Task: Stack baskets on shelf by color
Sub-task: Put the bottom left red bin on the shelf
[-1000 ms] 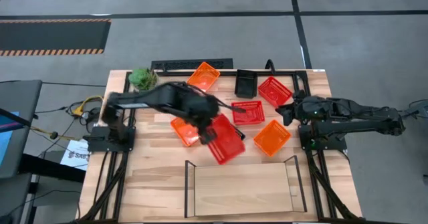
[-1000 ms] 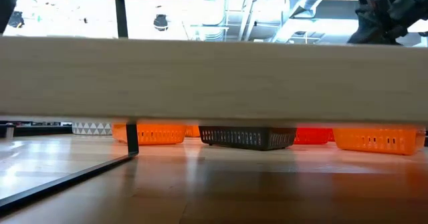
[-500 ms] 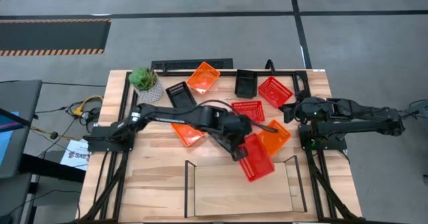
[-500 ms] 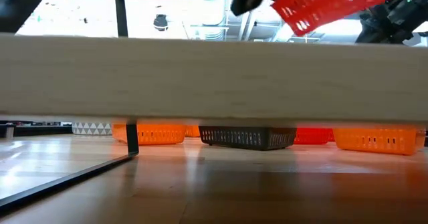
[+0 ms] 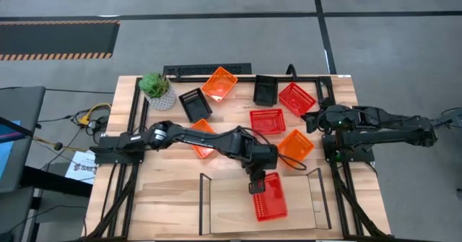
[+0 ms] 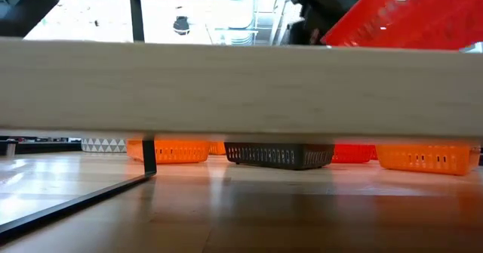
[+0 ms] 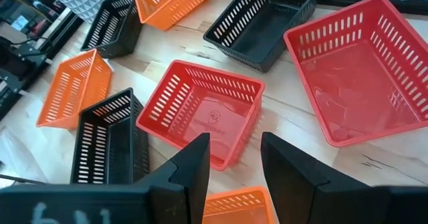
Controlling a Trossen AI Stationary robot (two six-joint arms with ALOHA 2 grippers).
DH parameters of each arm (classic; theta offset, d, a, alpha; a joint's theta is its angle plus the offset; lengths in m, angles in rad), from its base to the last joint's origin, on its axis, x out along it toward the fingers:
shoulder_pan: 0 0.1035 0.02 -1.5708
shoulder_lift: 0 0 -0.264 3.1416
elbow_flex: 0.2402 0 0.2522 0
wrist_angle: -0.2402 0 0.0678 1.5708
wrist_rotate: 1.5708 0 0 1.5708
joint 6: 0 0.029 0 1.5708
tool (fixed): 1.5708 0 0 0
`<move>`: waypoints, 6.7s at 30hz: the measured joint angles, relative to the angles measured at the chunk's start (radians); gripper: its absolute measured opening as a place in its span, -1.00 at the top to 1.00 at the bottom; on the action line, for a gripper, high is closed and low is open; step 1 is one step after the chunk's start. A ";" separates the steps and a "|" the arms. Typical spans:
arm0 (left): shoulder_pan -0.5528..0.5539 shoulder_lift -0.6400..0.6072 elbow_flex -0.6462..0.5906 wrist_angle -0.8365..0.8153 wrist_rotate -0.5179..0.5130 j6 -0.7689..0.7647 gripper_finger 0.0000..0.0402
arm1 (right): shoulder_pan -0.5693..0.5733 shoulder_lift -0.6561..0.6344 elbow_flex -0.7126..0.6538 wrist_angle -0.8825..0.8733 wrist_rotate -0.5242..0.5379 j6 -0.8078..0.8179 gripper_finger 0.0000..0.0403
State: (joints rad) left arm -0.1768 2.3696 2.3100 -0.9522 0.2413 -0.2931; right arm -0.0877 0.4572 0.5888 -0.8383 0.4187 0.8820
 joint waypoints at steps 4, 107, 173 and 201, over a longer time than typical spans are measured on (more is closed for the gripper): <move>0.000 0.026 -0.001 -0.032 0.032 0.032 1.00 | 0.000 0.000 0.000 -0.005 0.000 0.000 0.21; -0.660 -0.753 -0.646 -0.413 -0.828 -1.241 1.00 | 0.828 1.391 0.858 -0.435 -0.347 0.581 0.97; -0.618 -0.747 -0.646 -0.262 -0.916 -1.019 1.00 | 0.780 1.397 0.992 -0.237 -0.129 0.348 0.96; -0.618 -0.747 -0.646 -0.261 -0.916 -1.009 1.00 | 0.790 1.397 0.993 -0.176 -0.101 0.327 0.96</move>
State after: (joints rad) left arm -0.7948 1.6222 1.6642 -1.2127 -0.6749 -1.3022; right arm 0.7018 1.8542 1.5818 -1.0142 0.3176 1.2086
